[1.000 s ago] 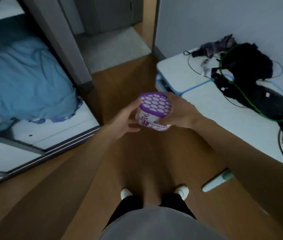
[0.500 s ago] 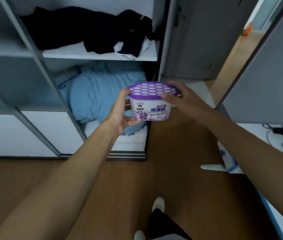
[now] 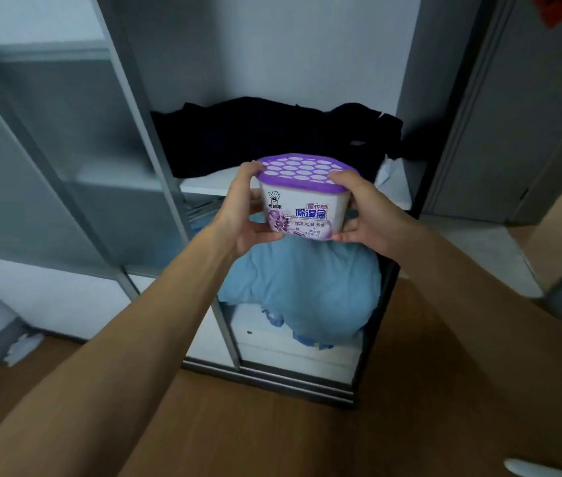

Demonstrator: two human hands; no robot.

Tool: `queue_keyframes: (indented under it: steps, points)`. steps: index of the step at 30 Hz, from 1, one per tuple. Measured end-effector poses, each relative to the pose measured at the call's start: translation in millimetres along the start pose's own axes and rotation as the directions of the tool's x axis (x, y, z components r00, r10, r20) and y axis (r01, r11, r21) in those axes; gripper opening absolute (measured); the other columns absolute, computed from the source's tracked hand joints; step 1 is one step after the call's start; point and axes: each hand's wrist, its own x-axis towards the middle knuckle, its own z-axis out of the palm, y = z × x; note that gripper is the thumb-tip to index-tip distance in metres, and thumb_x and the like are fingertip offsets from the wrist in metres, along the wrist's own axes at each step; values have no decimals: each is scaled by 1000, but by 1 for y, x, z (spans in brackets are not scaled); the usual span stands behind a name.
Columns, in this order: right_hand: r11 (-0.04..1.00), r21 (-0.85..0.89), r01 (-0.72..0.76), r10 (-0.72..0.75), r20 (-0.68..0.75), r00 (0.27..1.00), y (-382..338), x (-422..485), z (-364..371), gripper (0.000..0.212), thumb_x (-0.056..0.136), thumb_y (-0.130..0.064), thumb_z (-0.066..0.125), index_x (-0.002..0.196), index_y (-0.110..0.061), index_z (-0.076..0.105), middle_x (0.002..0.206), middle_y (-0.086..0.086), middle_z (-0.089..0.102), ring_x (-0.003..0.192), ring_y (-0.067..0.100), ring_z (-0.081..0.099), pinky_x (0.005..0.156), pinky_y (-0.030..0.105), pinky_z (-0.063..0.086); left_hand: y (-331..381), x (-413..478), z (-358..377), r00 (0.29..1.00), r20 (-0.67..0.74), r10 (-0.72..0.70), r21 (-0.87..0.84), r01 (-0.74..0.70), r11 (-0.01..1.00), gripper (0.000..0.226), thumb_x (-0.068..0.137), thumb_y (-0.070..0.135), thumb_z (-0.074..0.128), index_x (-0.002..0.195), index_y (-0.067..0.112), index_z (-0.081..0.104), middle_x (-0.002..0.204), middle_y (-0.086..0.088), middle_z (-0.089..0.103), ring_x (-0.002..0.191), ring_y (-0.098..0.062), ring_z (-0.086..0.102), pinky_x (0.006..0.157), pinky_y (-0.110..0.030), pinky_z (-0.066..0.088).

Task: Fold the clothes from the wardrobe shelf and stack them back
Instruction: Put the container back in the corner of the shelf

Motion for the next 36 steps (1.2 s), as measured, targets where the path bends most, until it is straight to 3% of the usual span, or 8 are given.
queue_keyframes:
  steps: [3, 8, 18, 22, 26, 28, 32, 36]
  points:
    - [999, 23, 31, -30, -24, 999, -24, 52, 4, 34, 91, -53, 55, 108, -26, 65, 80, -2, 75, 66, 18, 72, 58, 28, 56, 27, 43, -3, 998, 0, 61, 33, -61, 998, 52, 75, 65, 61, 96, 18, 67, 89, -6, 66, 85, -29, 68, 68, -43, 60]
    - [997, -43, 66, -68, -60, 996, -54, 113, 9, 38, 88, -63, 51, 97, -28, 64, 77, -1, 75, 71, 22, 73, 60, 27, 53, 58, 100, -9, 994, -14, 106, 1, -106, 994, 41, 71, 61, 63, 79, 22, 73, 68, 4, 71, 93, -28, 69, 70, -49, 61]
    - [964, -185, 193, -218, -131, 967, -111, 215, 3, 45, 82, -76, 46, 96, -38, 68, 87, -7, 78, 79, 17, 76, 63, 31, 58, 133, 243, -9, 990, 113, 84, -1, -85, 996, 51, 74, 62, 62, 94, 15, 72, 85, -5, 76, 84, -31, 72, 61, -41, 59]
    - [955, -234, 179, -239, -260, 936, -140, 255, 1, 38, 95, -65, 42, 98, -36, 68, 86, -10, 78, 78, 10, 75, 69, 32, 56, 163, 305, 0, 972, 230, 50, -19, -47, 999, 58, 71, 63, 67, 102, 15, 69, 94, -7, 76, 87, -32, 73, 62, -42, 60]
    - [927, -268, 263, -360, -433, 827, -169, 287, -8, 23, 100, -41, 52, 110, -23, 63, 96, -4, 76, 80, 9, 73, 58, 25, 54, 192, 359, 18, 944, 330, 3, -4, -1, 1000, 60, 72, 62, 69, 109, 14, 66, 106, -10, 71, 91, -33, 71, 67, -45, 61]
    - [893, -358, 273, -427, -484, 763, -180, 298, -13, 15, 101, -30, 54, 109, -20, 62, 108, 5, 72, 84, 13, 71, 58, 26, 57, 201, 379, 32, 936, 351, -12, 7, 10, 1000, 59, 71, 61, 69, 108, 15, 66, 106, -10, 71, 91, -32, 71, 67, -45, 62]
    - [822, -537, 190, -480, -474, 738, -200, 316, -26, 21, 97, -30, 62, 110, -13, 63, 112, 10, 71, 97, 25, 71, 83, 46, 59, 211, 409, 61, 932, 362, -9, 9, 7, 1000, 59, 72, 60, 68, 108, 14, 66, 99, -7, 72, 89, -29, 71, 64, -43, 61]
    - [601, -799, -12, -474, -369, 799, -229, 336, -49, 49, 80, -53, 75, 114, -23, 55, 106, -8, 66, 94, 10, 65, 77, 27, 56, 224, 435, 89, 933, 358, 29, -9, -28, 1000, 61, 73, 61, 66, 111, 13, 67, 101, -9, 72, 88, -30, 71, 61, -41, 61]
